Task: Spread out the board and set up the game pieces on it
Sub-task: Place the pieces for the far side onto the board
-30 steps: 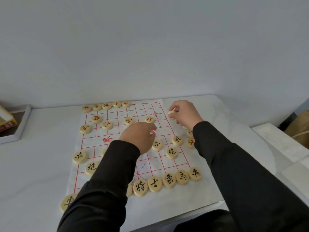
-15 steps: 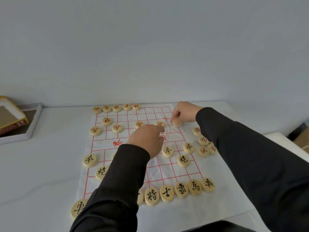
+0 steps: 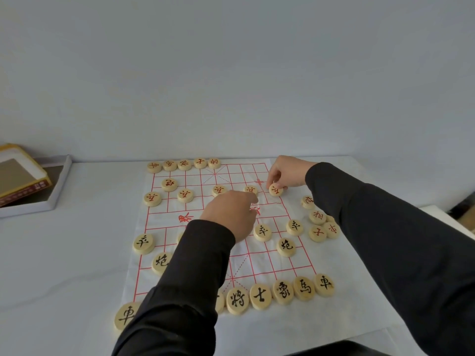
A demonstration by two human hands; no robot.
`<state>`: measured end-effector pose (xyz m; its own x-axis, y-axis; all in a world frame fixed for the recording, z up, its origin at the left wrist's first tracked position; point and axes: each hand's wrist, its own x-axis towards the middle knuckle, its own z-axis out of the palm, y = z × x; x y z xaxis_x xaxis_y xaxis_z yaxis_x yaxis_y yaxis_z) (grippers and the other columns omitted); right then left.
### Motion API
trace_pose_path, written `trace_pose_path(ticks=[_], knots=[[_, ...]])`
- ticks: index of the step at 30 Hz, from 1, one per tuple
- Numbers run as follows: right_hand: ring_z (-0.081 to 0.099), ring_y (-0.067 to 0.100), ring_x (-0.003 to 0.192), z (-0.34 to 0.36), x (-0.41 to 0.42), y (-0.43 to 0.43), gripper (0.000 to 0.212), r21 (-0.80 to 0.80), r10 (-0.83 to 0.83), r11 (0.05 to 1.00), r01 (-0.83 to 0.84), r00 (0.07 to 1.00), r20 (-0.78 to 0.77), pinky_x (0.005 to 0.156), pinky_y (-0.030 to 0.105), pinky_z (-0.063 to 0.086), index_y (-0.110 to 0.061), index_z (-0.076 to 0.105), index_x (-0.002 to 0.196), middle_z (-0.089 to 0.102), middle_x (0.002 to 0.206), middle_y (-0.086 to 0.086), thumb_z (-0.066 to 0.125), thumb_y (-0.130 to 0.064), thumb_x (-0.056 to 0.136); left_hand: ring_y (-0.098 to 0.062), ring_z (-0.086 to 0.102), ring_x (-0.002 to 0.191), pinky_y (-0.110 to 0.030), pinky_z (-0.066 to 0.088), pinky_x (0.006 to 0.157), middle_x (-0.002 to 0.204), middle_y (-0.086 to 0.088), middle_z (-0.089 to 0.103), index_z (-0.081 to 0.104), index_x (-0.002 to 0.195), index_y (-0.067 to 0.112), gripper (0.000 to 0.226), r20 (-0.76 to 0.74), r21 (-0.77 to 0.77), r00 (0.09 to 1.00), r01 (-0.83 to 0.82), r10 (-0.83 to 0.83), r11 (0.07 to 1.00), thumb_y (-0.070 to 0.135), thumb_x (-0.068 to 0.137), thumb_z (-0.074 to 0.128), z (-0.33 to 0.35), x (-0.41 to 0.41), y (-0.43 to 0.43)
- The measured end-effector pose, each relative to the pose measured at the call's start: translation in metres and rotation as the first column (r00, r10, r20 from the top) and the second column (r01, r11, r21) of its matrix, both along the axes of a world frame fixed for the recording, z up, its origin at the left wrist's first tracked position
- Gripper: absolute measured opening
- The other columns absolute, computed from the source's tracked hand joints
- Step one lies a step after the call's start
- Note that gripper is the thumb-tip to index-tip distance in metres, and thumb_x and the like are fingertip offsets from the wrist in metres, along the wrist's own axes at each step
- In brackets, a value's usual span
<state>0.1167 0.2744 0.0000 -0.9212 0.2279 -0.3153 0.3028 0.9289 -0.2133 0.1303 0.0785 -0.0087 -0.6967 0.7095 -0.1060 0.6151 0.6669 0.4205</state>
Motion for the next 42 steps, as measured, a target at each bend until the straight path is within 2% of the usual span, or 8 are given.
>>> trace_pose_path(ticks=[5,13,16,20,26,35,38,42], knots=[[0.05,0.015,0.094,-0.006,0.001,0.0,0.025,0.062,-0.034,0.997,0.036,0.999,-0.027,0.079,0.025,0.04,-0.013,0.072,0.1,0.062,0.118,0.006,0.055,0.001,0.088,-0.018,0.051,0.118,-0.028,0.041,0.096,0.133,0.0,0.052,0.042,0.137,0.025,0.039,-0.003,0.003,1.0,0.006,-0.006,1.0,0.025,0.098,0.042,0.001,0.0,-0.001],[0.054,0.018,0.095,-0.005,0.004,-0.002,0.023,0.137,-0.06,0.988,0.074,0.993,-0.105,0.081,0.024,0.042,-0.011,0.07,0.104,0.061,0.117,0.007,0.053,-0.002,0.091,-0.018,0.051,0.118,-0.028,0.041,0.097,0.133,0.0,0.052,0.043,0.137,0.025,0.039,-0.005,0.007,1.0,0.016,-0.016,1.0,0.025,0.098,0.042,0.0,0.001,-0.002],[0.055,0.023,0.112,0.001,0.013,0.007,0.026,0.007,-0.147,0.988,0.152,0.965,-0.218,0.094,0.028,0.041,-0.01,0.069,0.105,0.06,0.123,0.007,0.046,-0.002,0.094,-0.018,0.051,0.119,-0.028,0.041,0.097,0.134,0.001,0.052,0.043,0.137,0.026,0.039,-0.01,0.015,1.0,0.019,-0.019,1.0,0.026,0.098,0.042,-0.001,0.0,-0.001],[0.057,0.019,0.1,0.008,0.037,0.019,0.03,-0.255,-0.388,0.917,0.307,0.837,-0.387,0.087,0.026,0.042,-0.011,0.069,0.099,0.064,0.111,0.006,0.043,0.001,0.091,-0.017,0.05,0.12,-0.027,0.04,0.097,0.135,0.0,0.051,0.042,0.137,0.025,0.039,-0.006,0.021,0.999,0.036,-0.036,0.999,0.026,0.098,0.041,-0.001,0.002,0.0],[0.059,0.015,0.089,-0.009,0.067,0.017,0.025,-0.392,-0.518,0.843,0.369,0.754,-0.404,0.076,0.023,0.041,-0.013,0.068,0.096,0.066,0.094,0.003,0.044,-0.008,0.094,-0.017,0.051,0.118,-0.027,0.041,0.096,0.133,0.001,0.053,0.044,0.135,0.026,0.038,-0.02,0.023,0.999,0.044,-0.044,0.999,0.027,0.098,0.041,-0.002,0.006,0.001],[0.059,0.022,0.094,-0.017,0.101,0.048,0.026,-0.461,-0.716,0.692,0.555,0.604,-0.349,0.086,0.032,0.046,-0.007,0.068,0.1,0.067,0.099,0.01,0.043,-0.012,0.094,-0.016,0.051,0.116,-0.026,0.041,0.095,0.131,0.001,0.053,0.044,0.135,0.026,0.037,-0.026,-0.014,0.999,0.033,-0.033,0.999,0.028,0.098,0.041,-0.003,0.008,0.001],[0.06,0.028,0.098,-0.023,0.103,0.043,0.027,-0.394,-0.672,0.735,0.551,0.67,-0.315,0.087,0.035,0.046,-0.002,0.067,0.101,0.067,0.103,0.014,0.048,-0.022,0.094,-0.016,0.052,0.116,-0.025,0.041,0.095,0.132,0.002,0.053,0.044,0.135,0.027,0.038,-0.024,-0.039,0.999,0.028,-0.029,0.999,0.028,0.098,0.041,-0.004,0.008,0.003],[0.056,0.024,0.11,-0.03,0.094,0.018,0.045,-0.236,-0.554,0.831,0.504,0.793,-0.253,0.09,0.033,0.045,-0.01,0.056,0.125,0.058,0.122,0.007,0.057,-0.038,0.09,-0.016,0.051,0.117,-0.027,0.04,0.097,0.133,0.002,0.053,0.044,0.135,0.027,0.038,-0.018,-0.065,1.0,0.02,-0.022,0.998,0.028,0.098,0.042,-0.006,0.008,0.005]])
